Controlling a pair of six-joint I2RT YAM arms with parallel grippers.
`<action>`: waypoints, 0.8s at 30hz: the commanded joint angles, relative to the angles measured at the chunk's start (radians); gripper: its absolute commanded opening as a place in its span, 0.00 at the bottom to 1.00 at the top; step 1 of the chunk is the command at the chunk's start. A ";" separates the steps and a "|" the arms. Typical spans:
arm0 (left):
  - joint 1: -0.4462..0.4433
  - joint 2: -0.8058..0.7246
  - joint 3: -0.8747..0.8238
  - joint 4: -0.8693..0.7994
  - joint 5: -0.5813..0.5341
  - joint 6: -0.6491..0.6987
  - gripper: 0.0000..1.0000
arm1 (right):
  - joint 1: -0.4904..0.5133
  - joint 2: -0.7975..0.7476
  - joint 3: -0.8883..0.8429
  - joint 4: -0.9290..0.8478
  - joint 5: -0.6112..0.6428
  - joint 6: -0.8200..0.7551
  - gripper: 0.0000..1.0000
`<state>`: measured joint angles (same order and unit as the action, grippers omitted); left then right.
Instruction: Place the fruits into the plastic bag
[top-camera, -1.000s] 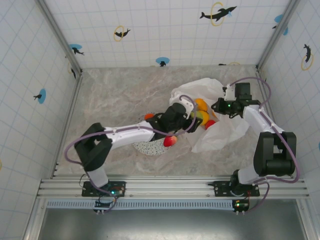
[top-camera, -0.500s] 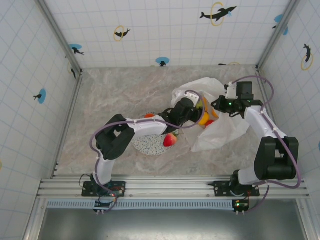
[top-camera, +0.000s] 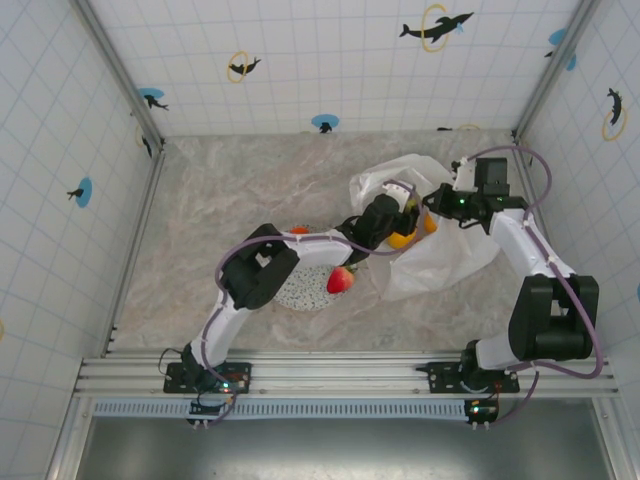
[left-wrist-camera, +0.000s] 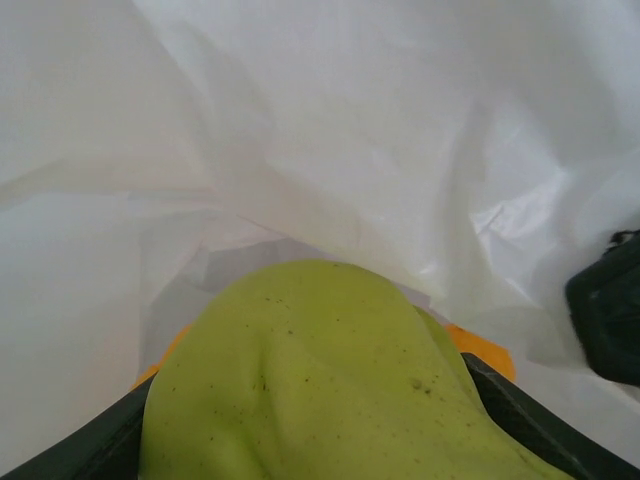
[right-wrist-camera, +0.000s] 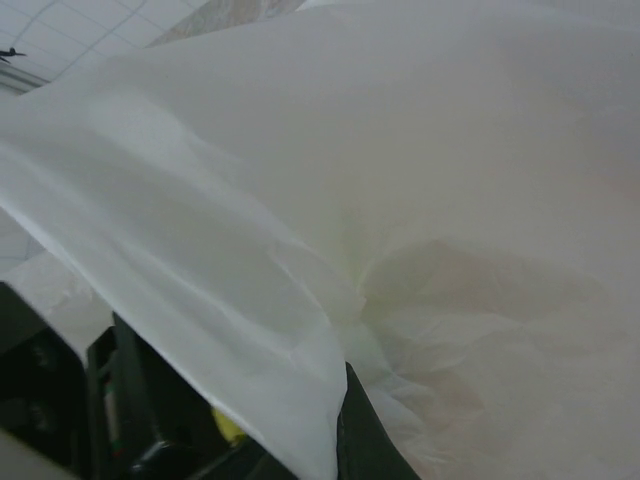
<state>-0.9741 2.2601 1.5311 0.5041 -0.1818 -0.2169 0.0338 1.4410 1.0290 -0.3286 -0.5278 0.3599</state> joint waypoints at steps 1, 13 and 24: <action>0.002 0.044 0.058 0.034 -0.018 0.042 0.67 | 0.006 -0.010 0.041 0.034 -0.013 0.028 0.00; 0.016 0.127 0.112 -0.003 0.030 0.014 0.76 | 0.006 -0.005 0.031 0.045 -0.018 0.035 0.00; 0.026 0.066 0.090 -0.030 0.056 -0.004 0.87 | -0.011 -0.008 0.011 0.039 -0.015 0.017 0.00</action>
<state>-0.9543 2.3676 1.6230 0.4984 -0.1471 -0.2104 0.0307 1.4410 1.0309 -0.3119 -0.5282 0.3878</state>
